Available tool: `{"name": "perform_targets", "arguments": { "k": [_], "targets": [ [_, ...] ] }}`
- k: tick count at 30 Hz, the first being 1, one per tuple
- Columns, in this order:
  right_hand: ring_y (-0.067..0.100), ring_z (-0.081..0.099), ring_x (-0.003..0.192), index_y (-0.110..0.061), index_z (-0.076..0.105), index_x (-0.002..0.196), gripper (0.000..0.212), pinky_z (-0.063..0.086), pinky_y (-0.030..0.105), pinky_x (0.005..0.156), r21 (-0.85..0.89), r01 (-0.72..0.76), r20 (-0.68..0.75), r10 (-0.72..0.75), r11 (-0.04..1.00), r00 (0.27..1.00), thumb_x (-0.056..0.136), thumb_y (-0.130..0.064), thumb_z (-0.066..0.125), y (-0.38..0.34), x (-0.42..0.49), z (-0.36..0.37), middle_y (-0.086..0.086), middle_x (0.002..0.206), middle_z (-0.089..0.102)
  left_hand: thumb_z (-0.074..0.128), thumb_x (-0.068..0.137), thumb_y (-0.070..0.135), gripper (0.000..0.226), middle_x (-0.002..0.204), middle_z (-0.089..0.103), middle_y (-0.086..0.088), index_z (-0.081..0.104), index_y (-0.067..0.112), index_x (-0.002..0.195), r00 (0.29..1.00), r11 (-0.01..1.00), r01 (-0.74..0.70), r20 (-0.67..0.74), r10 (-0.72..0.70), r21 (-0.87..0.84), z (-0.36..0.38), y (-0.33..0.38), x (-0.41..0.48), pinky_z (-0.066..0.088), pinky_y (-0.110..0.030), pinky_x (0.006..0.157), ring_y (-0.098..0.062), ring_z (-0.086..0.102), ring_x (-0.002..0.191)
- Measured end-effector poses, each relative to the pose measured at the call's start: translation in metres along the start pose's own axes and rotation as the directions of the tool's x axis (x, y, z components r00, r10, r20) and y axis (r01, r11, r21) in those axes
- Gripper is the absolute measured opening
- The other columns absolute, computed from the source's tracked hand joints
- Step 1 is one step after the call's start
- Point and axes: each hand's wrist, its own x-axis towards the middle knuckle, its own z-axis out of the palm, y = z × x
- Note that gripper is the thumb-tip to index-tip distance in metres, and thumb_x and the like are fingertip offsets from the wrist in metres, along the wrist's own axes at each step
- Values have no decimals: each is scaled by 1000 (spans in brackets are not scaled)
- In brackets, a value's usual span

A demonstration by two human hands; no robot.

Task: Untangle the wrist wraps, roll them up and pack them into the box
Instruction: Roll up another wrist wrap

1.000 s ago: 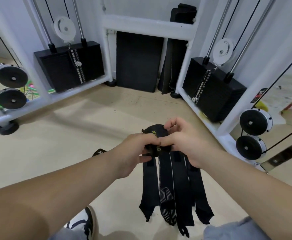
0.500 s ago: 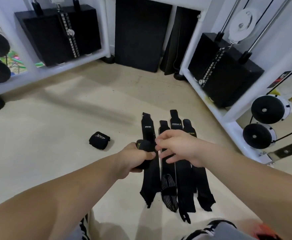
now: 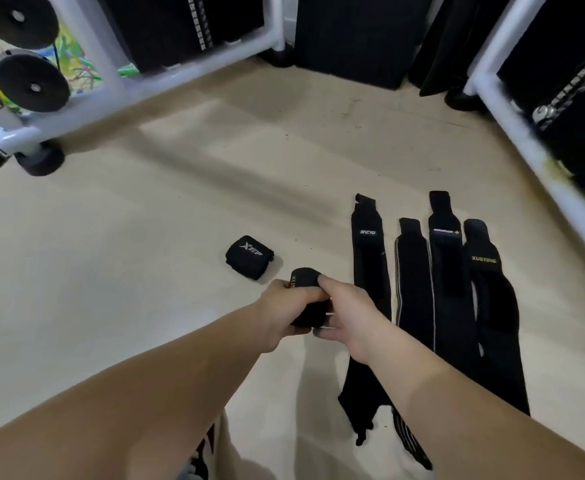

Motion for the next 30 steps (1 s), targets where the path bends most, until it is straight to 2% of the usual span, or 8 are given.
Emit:
{"name": "perform_targets", "arguments": {
  "k": [4,8,12,15,18,20,24,30],
  "targets": [
    [31,76,110,-19,74,118,29,57,48,105,225,-42,71,26,974,997,107,-38,55,15,33,-2,10,118,78,86,75,27,58,113,80,3,63,27,128,998,996,56,1,-56,74,-4,-5,32,61,-36,88,-15,75,105],
    [21,66,119,-20,67,113,29,43,46,116,337,-63,173,4,939,985,110,-40,47,12,51,4,-2,119,73,84,84,19,42,109,75,-1,64,22,121,987,991,68,-152,-50,119,-11,-5,56,58,-34,84,-14,71,96],
    [23,55,137,-17,60,139,39,45,45,116,239,-61,125,31,969,992,110,-41,51,9,66,8,-1,139,61,84,89,19,42,114,74,-9,68,7,125,969,990,62,-231,-90,-127,-24,-10,78,61,-35,83,-23,72,104],
    [20,64,124,-20,63,134,34,52,45,108,118,-67,95,56,991,994,108,-40,55,11,71,7,1,136,66,83,92,27,45,117,73,-8,66,10,129,958,927,63,-239,-161,-371,-25,-13,93,62,-36,77,-27,72,105],
    [22,69,118,-19,65,132,34,56,44,105,56,-79,101,73,995,992,107,-42,58,14,72,2,3,129,70,73,91,56,53,114,73,-7,62,17,124,929,941,238,-225,-292,-239,-15,-16,101,62,-44,80,-30,72,102],
    [24,71,115,-19,65,131,33,58,46,103,18,-83,88,81,996,993,107,-41,58,14,73,-3,5,124,73,69,92,63,57,111,72,-7,61,15,122,924,946,247,-242,-294,-209,-9,-18,105,63,-43,81,-30,71,101],
    [26,76,106,-15,65,128,27,61,47,98,-1,-75,-22,75,997,997,106,-29,59,17,77,-16,10,115,77,57,101,60,52,105,69,-9,62,10,117,926,936,137,-294,-237,-323,0,-19,106,66,-43,79,-29,73,91],
    [21,61,96,-3,64,132,33,57,40,87,-52,55,-406,-71,997,911,102,-12,55,32,79,-52,6,108,65,38,102,68,70,78,73,-15,67,4,100,899,950,221,-332,-286,-221,15,-36,98,65,-44,80,-33,70,72]
  ]
}}
